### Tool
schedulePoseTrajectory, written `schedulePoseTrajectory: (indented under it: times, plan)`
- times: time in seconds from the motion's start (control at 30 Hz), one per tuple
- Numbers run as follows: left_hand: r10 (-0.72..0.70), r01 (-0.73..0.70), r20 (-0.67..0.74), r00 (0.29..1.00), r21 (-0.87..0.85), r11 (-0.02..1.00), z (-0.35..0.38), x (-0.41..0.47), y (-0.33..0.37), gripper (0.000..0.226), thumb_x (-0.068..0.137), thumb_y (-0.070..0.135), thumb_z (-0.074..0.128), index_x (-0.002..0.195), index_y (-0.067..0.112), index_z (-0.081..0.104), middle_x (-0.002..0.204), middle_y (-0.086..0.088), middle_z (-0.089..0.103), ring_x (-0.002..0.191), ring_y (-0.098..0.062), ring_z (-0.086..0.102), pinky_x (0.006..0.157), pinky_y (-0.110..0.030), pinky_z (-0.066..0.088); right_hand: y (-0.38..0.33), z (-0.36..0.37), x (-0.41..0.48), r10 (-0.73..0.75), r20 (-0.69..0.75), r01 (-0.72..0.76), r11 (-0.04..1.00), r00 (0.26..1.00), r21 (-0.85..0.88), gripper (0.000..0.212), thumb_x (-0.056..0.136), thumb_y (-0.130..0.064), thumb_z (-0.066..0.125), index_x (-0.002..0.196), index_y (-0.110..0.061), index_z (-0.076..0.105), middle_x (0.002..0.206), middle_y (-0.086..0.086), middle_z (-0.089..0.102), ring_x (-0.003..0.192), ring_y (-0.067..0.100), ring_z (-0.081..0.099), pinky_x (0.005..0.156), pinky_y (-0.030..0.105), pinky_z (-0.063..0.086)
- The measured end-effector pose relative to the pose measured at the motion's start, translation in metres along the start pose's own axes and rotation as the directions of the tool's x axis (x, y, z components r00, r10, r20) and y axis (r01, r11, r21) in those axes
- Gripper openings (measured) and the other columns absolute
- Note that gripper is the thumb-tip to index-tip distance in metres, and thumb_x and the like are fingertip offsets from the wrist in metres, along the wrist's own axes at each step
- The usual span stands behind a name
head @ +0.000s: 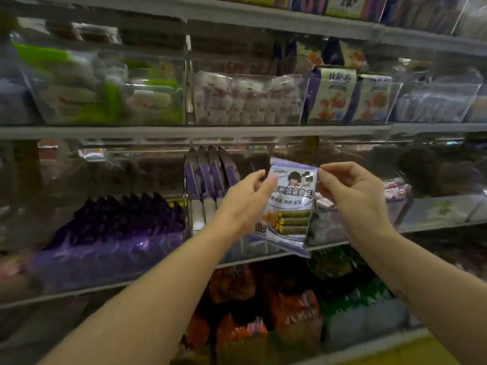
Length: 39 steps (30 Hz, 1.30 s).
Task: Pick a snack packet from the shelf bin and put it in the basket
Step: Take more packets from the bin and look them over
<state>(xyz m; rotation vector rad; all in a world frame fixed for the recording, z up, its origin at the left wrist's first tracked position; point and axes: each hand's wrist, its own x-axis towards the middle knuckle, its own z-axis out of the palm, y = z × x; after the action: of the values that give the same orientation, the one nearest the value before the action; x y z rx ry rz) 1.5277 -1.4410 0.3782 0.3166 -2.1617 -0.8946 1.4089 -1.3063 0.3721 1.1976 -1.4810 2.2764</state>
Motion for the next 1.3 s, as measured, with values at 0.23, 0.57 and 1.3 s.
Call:
schedulePoseTrajectory:
  times: [0.23, 0.57, 1.3]
  plan:
    - [-0.223, 0.228, 0.067, 0.973, -0.466, 0.855, 0.029, -0.087, -0.038, 0.029, 0.093, 0.046, 0.054, 0.098, 0.023, 0.071, 0.093, -0.001, 0.077, 0.086, -0.019, 0.074, 0.083, -0.038, 0.056, 0.021, 0.004, -0.085, 0.212, 0.177, -0.225, 0.973, 0.961, 0.057, 0.004, 0.088, -0.015, 0.065, 0.087, -0.018, 0.068, 0.081, -0.001, 0.076, 0.077, 0.013, 0.072, 0.066, 0.021, 0.057]
    - [-0.374, 0.324, -0.009, 0.928, -0.479, 0.816, 0.062, -0.204, -0.096, 0.050, 0.082, 0.061, 0.051, 0.106, 0.021, 0.068, 0.100, 0.000, 0.076, 0.094, -0.018, 0.072, 0.088, -0.043, 0.055, 0.074, 0.022, -0.209, 0.645, 0.300, -0.704, 0.691, 0.703, 0.164, 0.032, 0.087, -0.032, 0.065, 0.102, -0.003, 0.069, 0.097, 0.020, 0.074, 0.091, 0.037, 0.071, 0.084, 0.054, 0.056]
    - [-0.622, 0.639, 0.302, 0.723, -0.634, 0.435, 0.043, -0.217, -0.154, 0.028, 0.097, 0.025, 0.050, 0.096, 0.010, 0.074, 0.096, -0.012, 0.074, 0.087, -0.024, 0.065, 0.082, -0.040, 0.049, 0.130, 0.025, -0.239, 0.790, 0.404, -0.887, 0.395, 0.462, 0.242, 0.040, 0.094, -0.031, 0.049, 0.112, 0.000, 0.066, 0.108, 0.022, 0.071, 0.099, 0.035, 0.069, 0.082, 0.047, 0.053]
